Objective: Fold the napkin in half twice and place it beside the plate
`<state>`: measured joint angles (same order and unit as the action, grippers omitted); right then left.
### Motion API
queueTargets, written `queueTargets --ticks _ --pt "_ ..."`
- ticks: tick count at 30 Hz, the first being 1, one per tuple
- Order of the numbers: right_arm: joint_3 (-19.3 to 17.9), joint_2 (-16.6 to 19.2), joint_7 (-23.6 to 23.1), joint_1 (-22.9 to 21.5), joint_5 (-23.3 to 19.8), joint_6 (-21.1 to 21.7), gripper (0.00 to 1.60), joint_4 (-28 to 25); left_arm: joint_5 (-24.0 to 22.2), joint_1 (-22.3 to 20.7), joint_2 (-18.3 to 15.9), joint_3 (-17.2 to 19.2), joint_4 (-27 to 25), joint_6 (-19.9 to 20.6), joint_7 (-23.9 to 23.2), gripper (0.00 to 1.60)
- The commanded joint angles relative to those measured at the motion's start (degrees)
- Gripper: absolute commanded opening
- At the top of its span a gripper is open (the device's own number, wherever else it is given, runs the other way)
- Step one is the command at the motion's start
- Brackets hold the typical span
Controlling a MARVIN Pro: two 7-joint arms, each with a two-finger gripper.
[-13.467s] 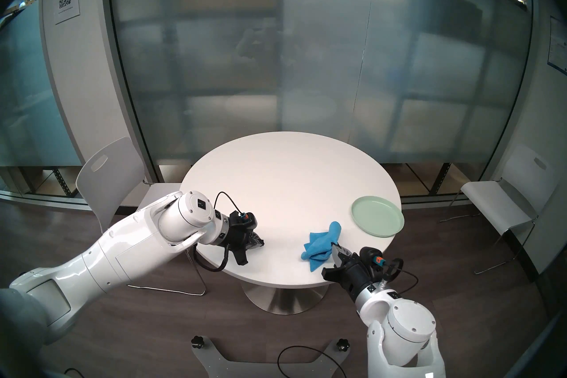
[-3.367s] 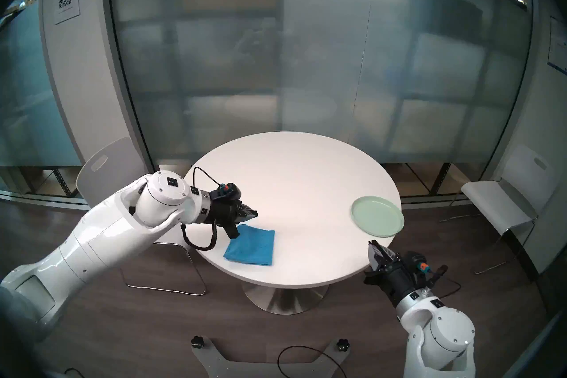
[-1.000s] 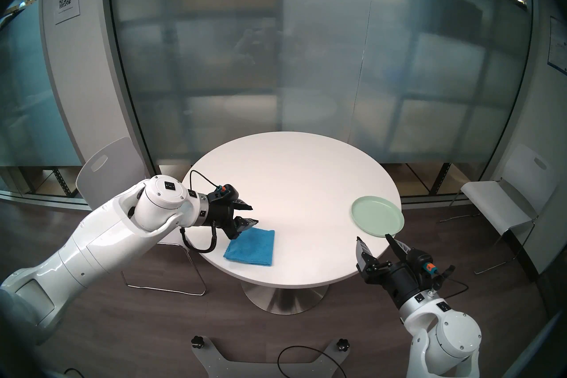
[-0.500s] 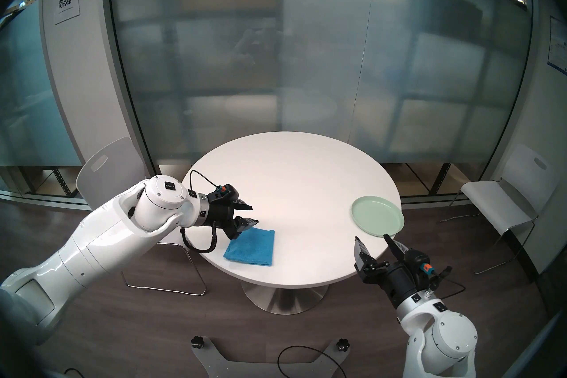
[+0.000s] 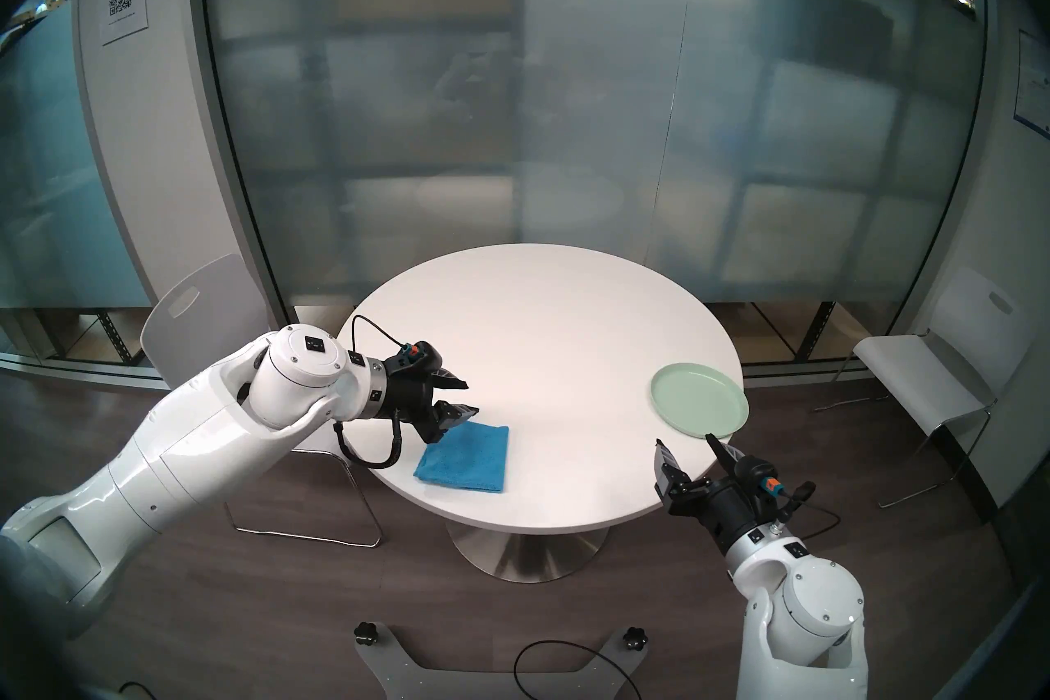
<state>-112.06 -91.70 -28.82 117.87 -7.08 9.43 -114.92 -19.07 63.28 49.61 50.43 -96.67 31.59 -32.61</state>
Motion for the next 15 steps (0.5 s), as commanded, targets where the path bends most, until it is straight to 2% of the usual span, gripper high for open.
queueTargets --ticks 1,15 --pt "-1.1 3.6 -1.0 -5.5 -0.2 0.3 1.60 1.6 0.0 -0.8 0.1 0.4 -0.8 -0.2 -0.1 1.12" --pt "-2.5 10.8 -5.2 -10.7 2.0 3.8 1.60 7.3 -0.1 -0.8 0.0 0.4 -0.8 -0.2 -0.1 1.12"
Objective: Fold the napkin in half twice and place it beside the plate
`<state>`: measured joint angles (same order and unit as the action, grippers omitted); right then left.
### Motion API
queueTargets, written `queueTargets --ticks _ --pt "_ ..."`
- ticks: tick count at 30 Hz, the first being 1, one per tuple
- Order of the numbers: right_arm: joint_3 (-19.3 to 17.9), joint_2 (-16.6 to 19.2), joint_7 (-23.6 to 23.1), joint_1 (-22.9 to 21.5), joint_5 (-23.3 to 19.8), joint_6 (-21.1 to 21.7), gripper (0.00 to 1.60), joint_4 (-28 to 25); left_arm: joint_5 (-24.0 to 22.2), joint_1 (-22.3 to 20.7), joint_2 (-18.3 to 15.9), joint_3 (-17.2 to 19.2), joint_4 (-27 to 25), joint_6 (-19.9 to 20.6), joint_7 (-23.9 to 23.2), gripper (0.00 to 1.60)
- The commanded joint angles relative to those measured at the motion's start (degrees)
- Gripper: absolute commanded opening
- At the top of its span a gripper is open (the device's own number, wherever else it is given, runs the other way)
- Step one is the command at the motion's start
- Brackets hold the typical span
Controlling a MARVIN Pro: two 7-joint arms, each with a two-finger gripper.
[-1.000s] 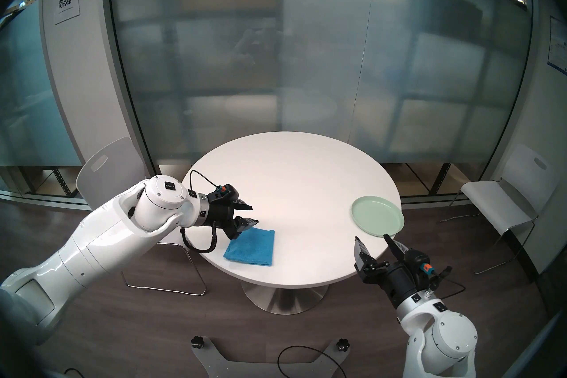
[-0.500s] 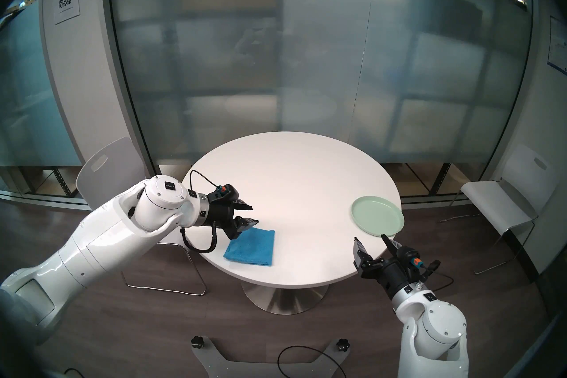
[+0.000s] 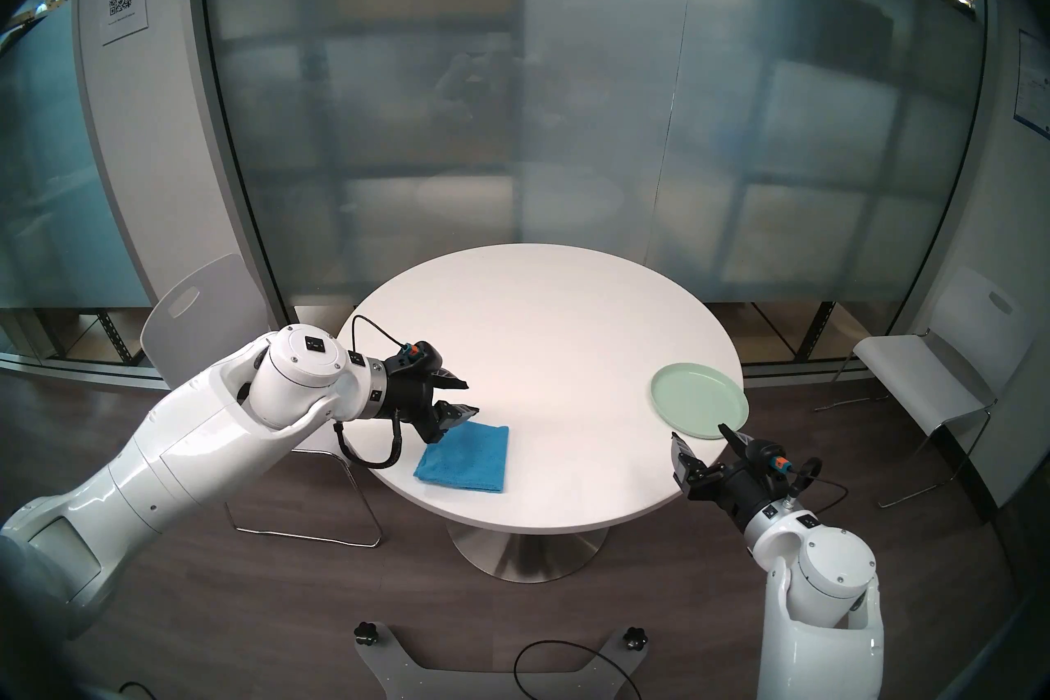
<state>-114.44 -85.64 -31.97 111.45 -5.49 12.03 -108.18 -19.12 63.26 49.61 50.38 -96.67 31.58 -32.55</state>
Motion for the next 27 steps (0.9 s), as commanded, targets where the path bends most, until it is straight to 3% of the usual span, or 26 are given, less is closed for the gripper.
queueTargets --ticks 1,13,21,23,27 --pt "-0.1 5.2 -2.3 -4.8 0.6 1.4 1.60 1.1 0.0 -0.8 0.0 0.4 -0.8 -0.2 -0.1 1.12" --pt "1.5 9.5 -5.9 -9.7 2.5 3.8 1.60 6.7 -0.1 -0.9 0.0 0.4 -0.8 -0.2 -0.1 1.12" --pt "2.5 11.2 -6.5 -13.7 3.8 3.3 1.54 11.8 -0.1 -0.9 0.0 0.4 -0.8 -0.2 -0.1 1.12" --pt "2.6 11.2 -6.6 -14.2 3.9 3.2 1.41 12.4 -0.1 -0.9 0.0 0.4 -0.8 -0.2 -0.1 1.12" --pt "2.8 11.3 -6.7 -15.1 4.0 2.9 1.42 13.6 -0.1 -0.9 0.0 0.4 -0.8 -0.2 -0.1 1.12"
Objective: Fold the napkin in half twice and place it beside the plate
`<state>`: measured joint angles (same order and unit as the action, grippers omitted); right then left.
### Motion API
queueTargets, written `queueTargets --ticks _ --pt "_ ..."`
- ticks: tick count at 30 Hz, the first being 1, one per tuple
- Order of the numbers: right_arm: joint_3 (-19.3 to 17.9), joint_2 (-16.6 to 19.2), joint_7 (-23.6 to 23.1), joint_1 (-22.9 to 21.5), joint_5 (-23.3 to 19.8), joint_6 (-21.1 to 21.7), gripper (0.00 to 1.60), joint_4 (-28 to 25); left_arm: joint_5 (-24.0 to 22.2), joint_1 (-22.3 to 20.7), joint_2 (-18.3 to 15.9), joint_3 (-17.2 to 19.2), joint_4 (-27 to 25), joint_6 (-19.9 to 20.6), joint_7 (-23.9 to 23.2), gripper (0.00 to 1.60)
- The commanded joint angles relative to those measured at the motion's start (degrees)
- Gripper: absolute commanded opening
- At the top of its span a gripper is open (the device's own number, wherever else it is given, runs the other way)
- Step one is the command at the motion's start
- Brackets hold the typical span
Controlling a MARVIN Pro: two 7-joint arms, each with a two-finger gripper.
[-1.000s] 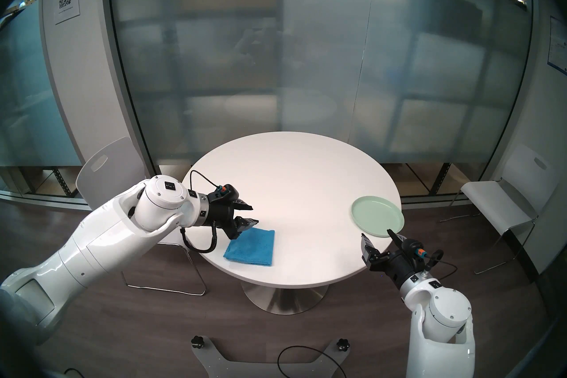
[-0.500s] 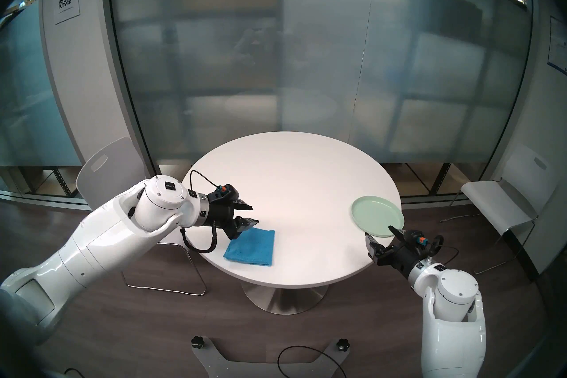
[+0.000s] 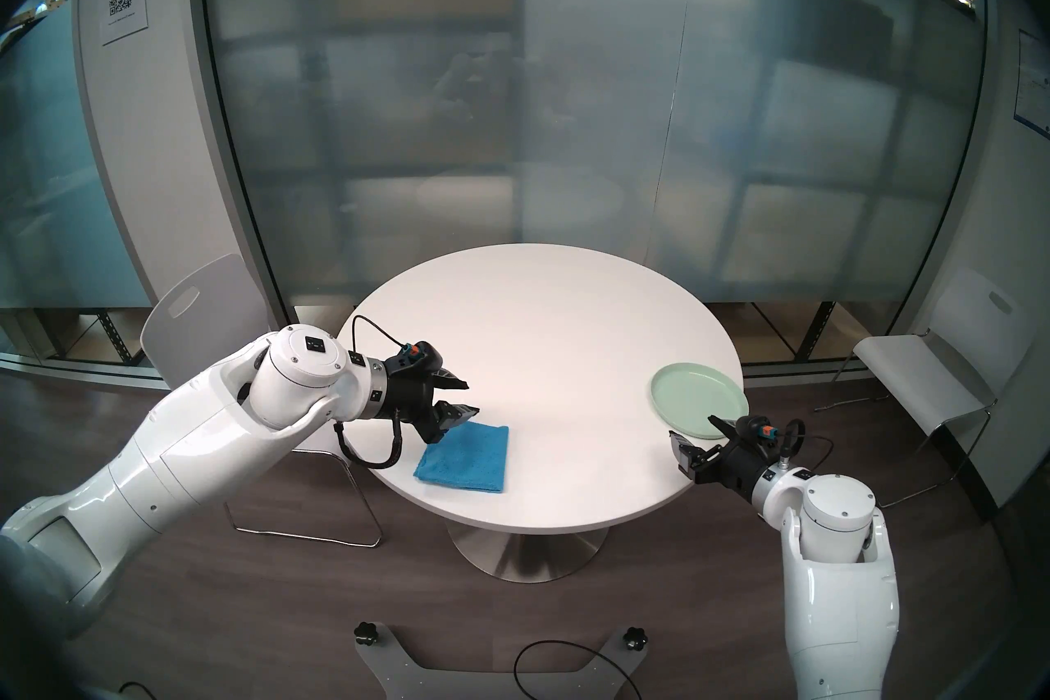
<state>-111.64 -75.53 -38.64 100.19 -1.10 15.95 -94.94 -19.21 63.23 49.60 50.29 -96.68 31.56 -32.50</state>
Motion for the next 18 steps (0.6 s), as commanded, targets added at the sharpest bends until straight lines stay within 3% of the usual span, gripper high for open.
queueTargets --ticks 1,18 --pt "0.0 1.3 -0.2 -4.0 -0.4 -1.1 1.42 0.6 0.0 -0.8 0.0 0.5 -0.8 -0.2 -0.1 1.12" --pt "2.8 2.9 -0.5 -8.5 0.9 -1.7 1.39 6.6 0.0 -0.9 0.0 0.4 -0.8 -0.2 -0.1 1.12"
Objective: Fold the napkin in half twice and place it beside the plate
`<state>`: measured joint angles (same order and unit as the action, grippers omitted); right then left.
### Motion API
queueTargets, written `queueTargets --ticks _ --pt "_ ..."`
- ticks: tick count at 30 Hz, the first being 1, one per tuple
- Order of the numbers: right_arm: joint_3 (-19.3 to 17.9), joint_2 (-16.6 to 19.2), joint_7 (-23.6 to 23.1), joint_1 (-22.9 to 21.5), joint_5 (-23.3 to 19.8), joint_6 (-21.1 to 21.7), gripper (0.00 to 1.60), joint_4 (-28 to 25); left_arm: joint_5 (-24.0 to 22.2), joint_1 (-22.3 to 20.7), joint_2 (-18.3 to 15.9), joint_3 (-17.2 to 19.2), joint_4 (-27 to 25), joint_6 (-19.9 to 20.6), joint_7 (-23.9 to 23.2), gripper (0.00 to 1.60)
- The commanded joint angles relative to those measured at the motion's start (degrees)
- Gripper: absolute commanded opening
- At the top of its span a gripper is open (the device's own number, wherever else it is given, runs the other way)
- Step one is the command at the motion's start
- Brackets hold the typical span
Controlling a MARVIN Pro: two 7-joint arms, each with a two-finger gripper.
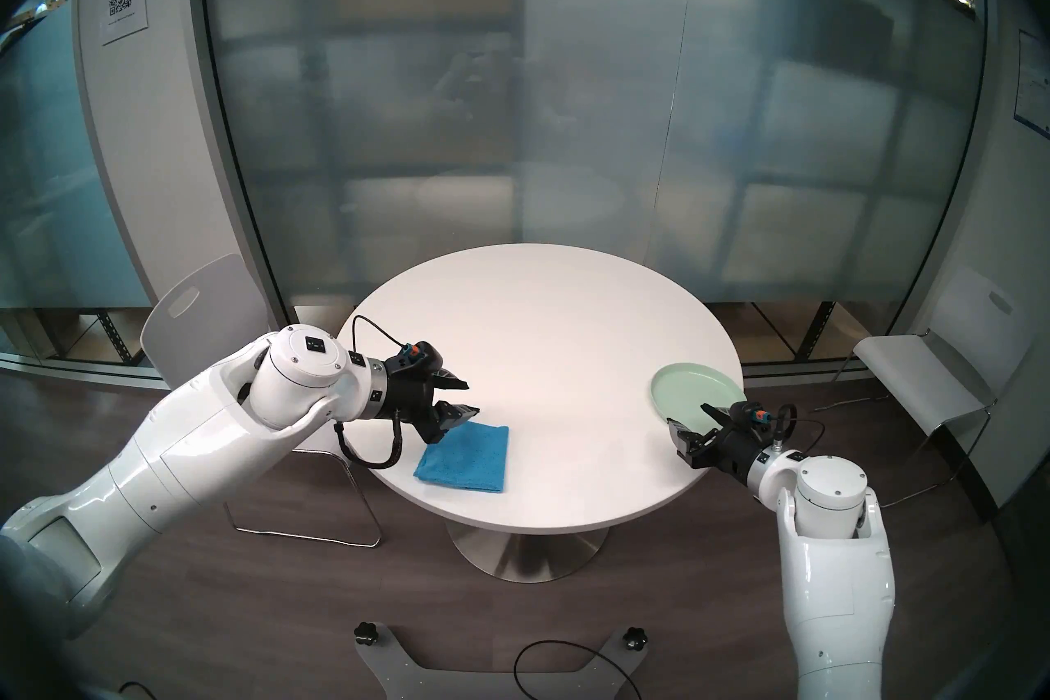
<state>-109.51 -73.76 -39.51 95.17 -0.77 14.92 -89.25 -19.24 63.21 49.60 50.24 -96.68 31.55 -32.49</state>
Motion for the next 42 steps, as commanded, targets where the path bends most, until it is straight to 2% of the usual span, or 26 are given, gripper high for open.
queueTargets --ticks 1,16,18,19,21,36,42 --pt "0.7 1.2 0.3 -3.7 0.6 -0.8 1.38 1.3 0.0 -0.8 0.0 0.5 -0.8 -0.2 -0.1 1.12" --pt "3.3 2.6 -0.7 -5.7 2.6 -2.5 1.31 5.5 0.0 -0.9 0.0 0.5 -0.8 -0.2 -0.1 1.12" --pt "3.6 2.8 -0.8 -6.0 2.9 -2.6 1.26 5.8 0.0 -0.9 0.0 0.5 -0.8 -0.2 -0.1 1.12" --pt "3.7 2.9 -0.9 -6.1 3.1 -2.6 1.15 6.0 0.0 -0.9 0.0 0.4 -0.8 -0.2 -0.1 1.12" --pt "3.9 3.1 -1.2 -6.3 3.3 -2.5 1.13 6.1 0.0 -0.9 0.0 0.4 -0.8 -0.2 -0.1 1.12" --pt "5.0 4.2 -2.3 -8.4 5.2 -1.7 1.18 8.9 0.0 -0.9 -0.1 0.4 -0.8 -0.2 -0.1 1.12" --pt "5.1 4.2 -2.6 -8.6 5.4 -1.9 1.12 9.4 0.0 -0.9 -0.1 0.4 -0.8 -0.2 -0.1 1.12"
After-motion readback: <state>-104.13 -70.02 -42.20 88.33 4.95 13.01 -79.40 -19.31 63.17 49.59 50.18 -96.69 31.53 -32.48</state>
